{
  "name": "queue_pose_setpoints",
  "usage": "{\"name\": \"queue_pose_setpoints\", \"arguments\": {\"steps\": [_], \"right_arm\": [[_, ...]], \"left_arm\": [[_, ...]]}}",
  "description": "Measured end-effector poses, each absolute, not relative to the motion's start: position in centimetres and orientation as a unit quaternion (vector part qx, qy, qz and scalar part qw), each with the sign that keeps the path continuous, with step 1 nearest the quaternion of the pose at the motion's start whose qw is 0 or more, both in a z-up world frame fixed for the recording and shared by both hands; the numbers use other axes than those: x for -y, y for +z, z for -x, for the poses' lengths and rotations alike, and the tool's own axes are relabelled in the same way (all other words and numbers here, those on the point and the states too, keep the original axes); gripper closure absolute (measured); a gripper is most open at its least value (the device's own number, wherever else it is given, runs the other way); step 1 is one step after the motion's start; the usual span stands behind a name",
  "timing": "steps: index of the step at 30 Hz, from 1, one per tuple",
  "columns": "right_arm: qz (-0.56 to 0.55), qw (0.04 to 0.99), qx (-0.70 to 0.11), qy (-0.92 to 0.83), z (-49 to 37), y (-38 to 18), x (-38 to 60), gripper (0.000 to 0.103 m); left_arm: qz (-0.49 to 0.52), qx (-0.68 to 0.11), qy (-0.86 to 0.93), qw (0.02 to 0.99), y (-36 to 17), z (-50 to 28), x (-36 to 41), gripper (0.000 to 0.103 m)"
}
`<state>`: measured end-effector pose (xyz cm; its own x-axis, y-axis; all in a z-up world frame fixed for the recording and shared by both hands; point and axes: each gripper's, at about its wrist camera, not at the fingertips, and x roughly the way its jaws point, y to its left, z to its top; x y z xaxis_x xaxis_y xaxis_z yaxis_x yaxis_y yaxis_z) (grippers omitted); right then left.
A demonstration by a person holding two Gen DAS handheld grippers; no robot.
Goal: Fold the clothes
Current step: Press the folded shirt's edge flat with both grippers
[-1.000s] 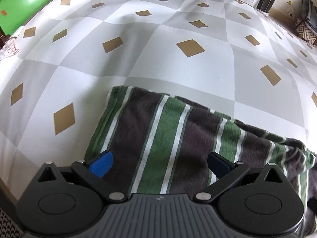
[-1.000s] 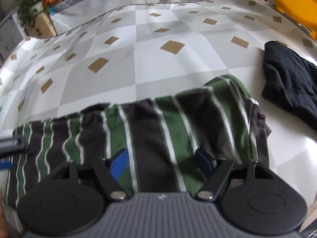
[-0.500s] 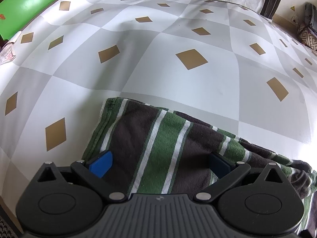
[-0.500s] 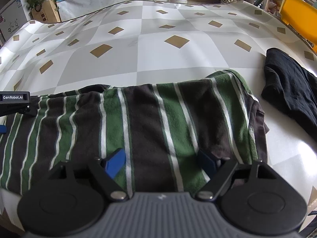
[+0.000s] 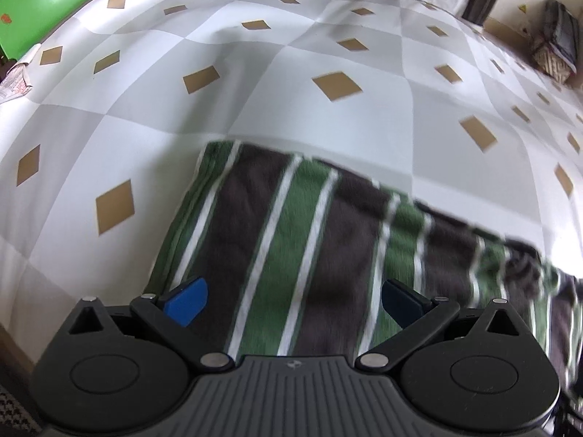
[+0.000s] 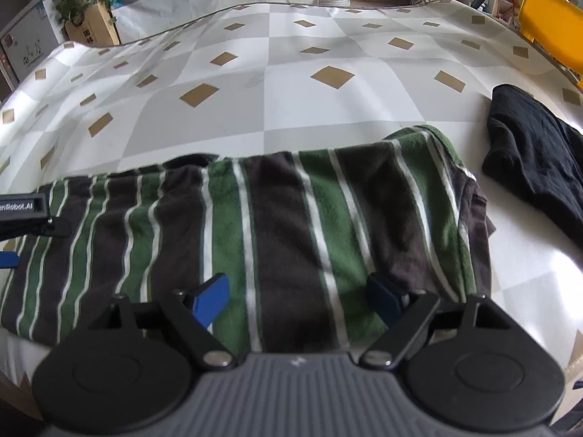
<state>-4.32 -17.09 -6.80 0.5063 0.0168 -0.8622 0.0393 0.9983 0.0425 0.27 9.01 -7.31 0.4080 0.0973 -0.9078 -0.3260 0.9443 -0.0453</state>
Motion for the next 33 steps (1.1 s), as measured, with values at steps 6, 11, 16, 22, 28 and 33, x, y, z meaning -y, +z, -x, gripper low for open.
{"name": "queue_pose_setpoints", "arguments": {"steps": [6, 11, 16, 22, 28, 33], "right_arm": [[-0.016, 0.870, -0.493, -0.007, 5.2, -6.4, 16.7, 0.022], [-0.017, 0.871, -0.491, -0.005, 5.5, -6.3, 16.7, 0.022], [-0.001, 0.866, -0.500, 0.009, 5.7, -6.7, 15.9, 0.021], [0.010, 0.861, -0.509, 0.011, 5.8, -7.3, 15.6, 0.021], [0.011, 0.860, -0.510, 0.012, 6.0, -7.5, 15.8, 0.020], [0.029, 0.857, -0.514, 0.010, 6.3, -7.7, 15.6, 0.018]], "left_arm": [[0.090, -0.539, 0.112, 0.830, -7.2, 1.8, -7.9, 0.000], [0.078, -0.547, 0.089, 0.829, -7.4, 2.8, -6.7, 0.000], [0.046, -0.556, 0.073, 0.826, -8.0, 3.3, -5.0, 0.000], [0.030, -0.554, 0.067, 0.829, -8.2, 3.6, -4.4, 0.000], [0.022, -0.549, 0.063, 0.833, -8.2, 4.0, -4.4, 0.000], [0.022, -0.549, 0.064, 0.833, -8.3, 4.4, -4.5, 0.000]]}}
